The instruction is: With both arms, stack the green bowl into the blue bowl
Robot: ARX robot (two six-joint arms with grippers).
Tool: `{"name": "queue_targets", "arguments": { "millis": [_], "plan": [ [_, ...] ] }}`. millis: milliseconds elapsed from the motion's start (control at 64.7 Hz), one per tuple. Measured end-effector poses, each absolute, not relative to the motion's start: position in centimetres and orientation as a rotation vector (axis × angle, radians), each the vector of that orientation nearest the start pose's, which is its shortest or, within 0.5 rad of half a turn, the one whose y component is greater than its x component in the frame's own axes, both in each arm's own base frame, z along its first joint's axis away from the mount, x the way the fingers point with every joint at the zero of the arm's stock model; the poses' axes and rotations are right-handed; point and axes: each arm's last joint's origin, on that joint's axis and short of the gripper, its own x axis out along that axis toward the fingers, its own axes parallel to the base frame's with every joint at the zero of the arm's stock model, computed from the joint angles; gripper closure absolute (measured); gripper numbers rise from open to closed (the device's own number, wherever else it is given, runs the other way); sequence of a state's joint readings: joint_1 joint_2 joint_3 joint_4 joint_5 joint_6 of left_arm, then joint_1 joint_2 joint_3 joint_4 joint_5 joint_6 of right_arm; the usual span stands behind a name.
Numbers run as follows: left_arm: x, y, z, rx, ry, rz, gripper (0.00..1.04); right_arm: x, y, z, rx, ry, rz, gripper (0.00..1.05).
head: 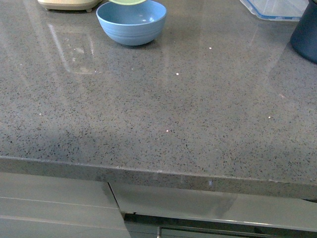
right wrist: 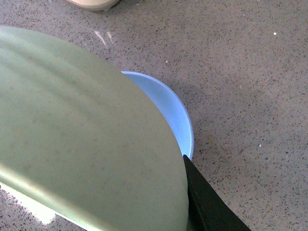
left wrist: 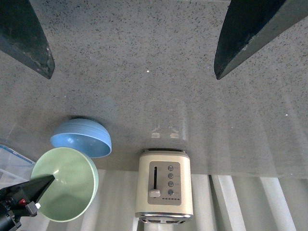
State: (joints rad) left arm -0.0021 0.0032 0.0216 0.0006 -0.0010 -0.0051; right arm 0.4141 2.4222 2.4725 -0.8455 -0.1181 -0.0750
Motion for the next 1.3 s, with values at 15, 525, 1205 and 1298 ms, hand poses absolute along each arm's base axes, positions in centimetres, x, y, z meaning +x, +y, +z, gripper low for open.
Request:
{"name": "queue_targets", "arguments": {
  "millis": [15,525,1205,1298],
  "plan": [
    [9.7,0.0,17.1,-0.005,-0.019,-0.001,0.07,48.2,21.6,28.1,-0.188,0.775,0.534,1.03],
    [9.7,0.0,17.1,-0.005,-0.019,-0.001,0.07,48.6,22.1,26.4,-0.159,0.819,0.528,0.68],
    [9.7,0.0,17.1,-0.005,-0.019,-0.001,0.07,47.2,19.7,28.3,-0.09,0.802,0.438,0.1],
    [9.7,0.0,17.1,-0.005,-0.019,-0.001,0.07,46.7,19.0,27.7,-0.061,0.801,0.358,0.1]
  ]
}}
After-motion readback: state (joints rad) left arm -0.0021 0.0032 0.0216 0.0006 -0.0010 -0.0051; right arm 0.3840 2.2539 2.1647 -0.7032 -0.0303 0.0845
